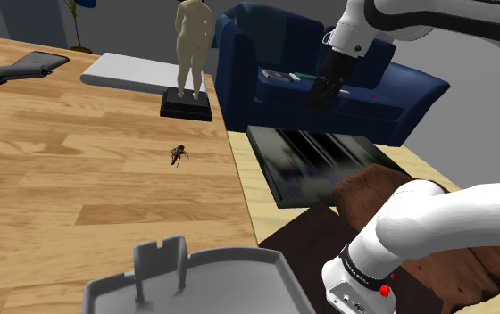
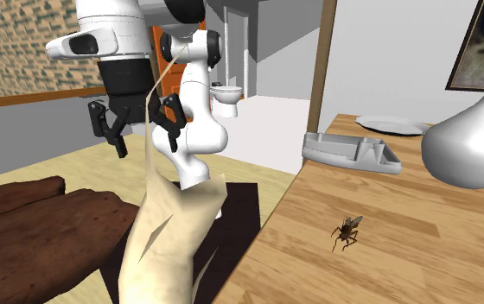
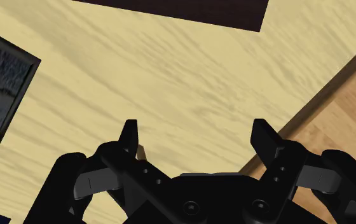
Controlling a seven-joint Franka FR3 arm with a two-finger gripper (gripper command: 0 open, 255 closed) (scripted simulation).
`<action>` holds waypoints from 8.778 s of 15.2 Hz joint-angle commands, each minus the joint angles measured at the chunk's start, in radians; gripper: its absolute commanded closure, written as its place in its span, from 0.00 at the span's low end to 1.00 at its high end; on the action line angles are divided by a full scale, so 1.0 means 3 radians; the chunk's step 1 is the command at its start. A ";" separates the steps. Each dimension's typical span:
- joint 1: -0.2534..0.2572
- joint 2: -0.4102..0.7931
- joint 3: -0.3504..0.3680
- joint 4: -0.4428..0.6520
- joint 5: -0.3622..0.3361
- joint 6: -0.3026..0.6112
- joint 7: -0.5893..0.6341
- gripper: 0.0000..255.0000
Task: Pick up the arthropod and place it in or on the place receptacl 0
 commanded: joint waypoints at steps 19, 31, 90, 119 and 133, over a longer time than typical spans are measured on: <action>0.0546 0.1024 0.1015 0.0309 0.0617 0.0941 0.0794 0.00; 0.0735 0.1908 0.1545 0.0840 0.0523 0.1442 0.1285 0.00; 0.0784 0.1738 0.1586 0.1874 0.0520 0.0287 0.1604 1.00; 0.1407 0.0839 0.2627 0.1077 0.1140 0.0622 0.2989 1.00; 0.1426 0.0820 0.2671 0.0867 0.1183 0.0817 0.2960 0.00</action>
